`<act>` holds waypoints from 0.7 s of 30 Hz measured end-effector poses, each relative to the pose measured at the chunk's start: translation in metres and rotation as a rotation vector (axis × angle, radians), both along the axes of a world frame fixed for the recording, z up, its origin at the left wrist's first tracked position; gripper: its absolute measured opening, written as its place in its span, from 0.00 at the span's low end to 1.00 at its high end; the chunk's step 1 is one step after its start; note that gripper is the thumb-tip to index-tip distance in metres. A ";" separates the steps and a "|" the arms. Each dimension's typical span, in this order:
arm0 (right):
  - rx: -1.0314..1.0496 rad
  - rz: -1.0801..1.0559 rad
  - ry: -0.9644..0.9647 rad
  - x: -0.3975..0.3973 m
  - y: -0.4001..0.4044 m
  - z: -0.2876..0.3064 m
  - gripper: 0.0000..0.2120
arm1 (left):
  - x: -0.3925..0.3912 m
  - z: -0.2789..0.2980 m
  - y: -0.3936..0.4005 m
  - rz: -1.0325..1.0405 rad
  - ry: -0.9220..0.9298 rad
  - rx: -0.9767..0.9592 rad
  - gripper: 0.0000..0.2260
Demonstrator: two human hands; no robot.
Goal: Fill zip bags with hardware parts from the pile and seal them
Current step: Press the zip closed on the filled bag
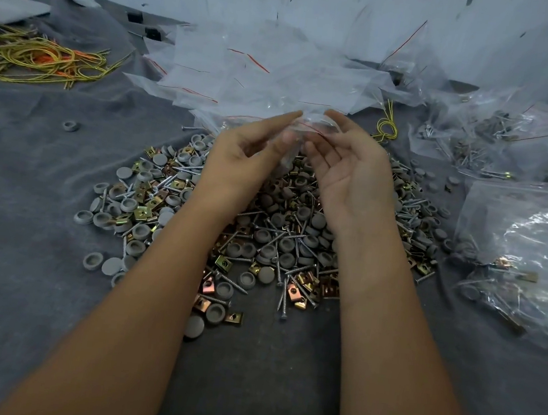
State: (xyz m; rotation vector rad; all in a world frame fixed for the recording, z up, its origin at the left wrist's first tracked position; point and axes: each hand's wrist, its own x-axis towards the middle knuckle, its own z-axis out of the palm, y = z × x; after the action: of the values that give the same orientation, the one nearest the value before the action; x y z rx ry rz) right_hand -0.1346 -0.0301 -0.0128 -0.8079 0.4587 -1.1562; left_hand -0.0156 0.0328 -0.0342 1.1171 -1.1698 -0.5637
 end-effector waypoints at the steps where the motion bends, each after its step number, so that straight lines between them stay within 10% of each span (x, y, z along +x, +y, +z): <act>1: -0.078 -0.013 0.047 0.000 -0.001 0.000 0.13 | 0.000 0.001 0.000 0.024 0.028 -0.036 0.14; 6: -0.458 -0.188 0.348 0.003 0.003 -0.002 0.09 | 0.011 0.004 0.001 -0.090 0.308 -0.101 0.11; 13: -0.412 -0.240 0.342 0.004 0.003 -0.003 0.07 | 0.012 0.001 -0.004 0.137 0.441 -0.238 0.20; 21: -0.389 -0.229 0.309 0.005 0.004 -0.002 0.08 | 0.017 -0.001 -0.007 0.242 0.570 -0.215 0.06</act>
State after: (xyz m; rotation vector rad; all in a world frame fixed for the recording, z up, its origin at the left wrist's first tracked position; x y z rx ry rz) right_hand -0.1301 -0.0259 -0.0149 -1.3089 0.6022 -1.3604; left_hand 0.0012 0.0258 -0.0352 0.8204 -0.5754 -0.5080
